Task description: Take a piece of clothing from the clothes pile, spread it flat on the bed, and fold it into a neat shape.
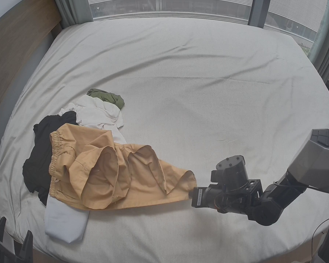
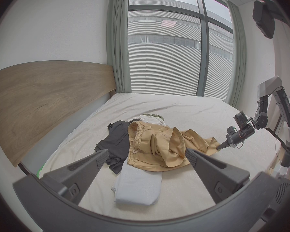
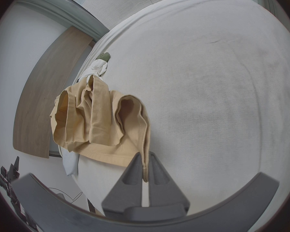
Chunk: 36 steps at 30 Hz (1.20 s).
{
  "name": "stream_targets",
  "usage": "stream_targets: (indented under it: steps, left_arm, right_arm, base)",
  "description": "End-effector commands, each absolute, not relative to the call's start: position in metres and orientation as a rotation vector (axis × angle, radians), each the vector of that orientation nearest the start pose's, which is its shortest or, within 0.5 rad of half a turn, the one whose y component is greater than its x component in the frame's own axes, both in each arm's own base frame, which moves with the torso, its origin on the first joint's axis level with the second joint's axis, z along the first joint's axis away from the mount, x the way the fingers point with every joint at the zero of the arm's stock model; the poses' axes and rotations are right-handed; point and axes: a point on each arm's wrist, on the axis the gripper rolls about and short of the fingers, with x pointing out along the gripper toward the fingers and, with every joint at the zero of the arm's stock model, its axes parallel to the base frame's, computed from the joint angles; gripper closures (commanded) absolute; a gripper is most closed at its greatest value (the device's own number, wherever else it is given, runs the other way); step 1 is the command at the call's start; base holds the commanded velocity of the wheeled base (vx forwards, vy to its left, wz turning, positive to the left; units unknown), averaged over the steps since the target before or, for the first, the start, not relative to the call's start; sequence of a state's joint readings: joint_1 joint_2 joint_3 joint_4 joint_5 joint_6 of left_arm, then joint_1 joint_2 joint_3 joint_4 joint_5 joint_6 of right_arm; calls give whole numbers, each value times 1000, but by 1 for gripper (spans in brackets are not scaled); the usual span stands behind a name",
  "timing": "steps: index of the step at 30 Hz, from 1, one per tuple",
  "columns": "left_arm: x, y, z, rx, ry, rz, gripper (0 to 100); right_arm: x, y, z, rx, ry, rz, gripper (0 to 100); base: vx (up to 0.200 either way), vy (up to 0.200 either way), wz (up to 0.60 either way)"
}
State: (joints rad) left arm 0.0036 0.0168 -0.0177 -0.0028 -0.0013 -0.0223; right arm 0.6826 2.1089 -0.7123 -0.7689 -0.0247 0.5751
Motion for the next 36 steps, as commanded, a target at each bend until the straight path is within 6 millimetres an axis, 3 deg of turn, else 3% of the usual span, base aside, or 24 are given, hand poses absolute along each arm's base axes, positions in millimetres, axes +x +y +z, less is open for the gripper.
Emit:
stream_targets:
  steps: [1,22,36]
  left_arm:
    - [-23,0,76,-21,-3,2,0]
    - [-23,0,76,-20,-3,2,0]
    - [-23,0,76,-18,-3,2,0]
  right_arm:
    - [260,200,43,324,751,418,100]
    - [238,131,33,305,736,312,100]
    - [221,98,28,287,742,266,100]
  base:
    - [0,0,0]
    - [0,0,0]
    - [0,0,0]
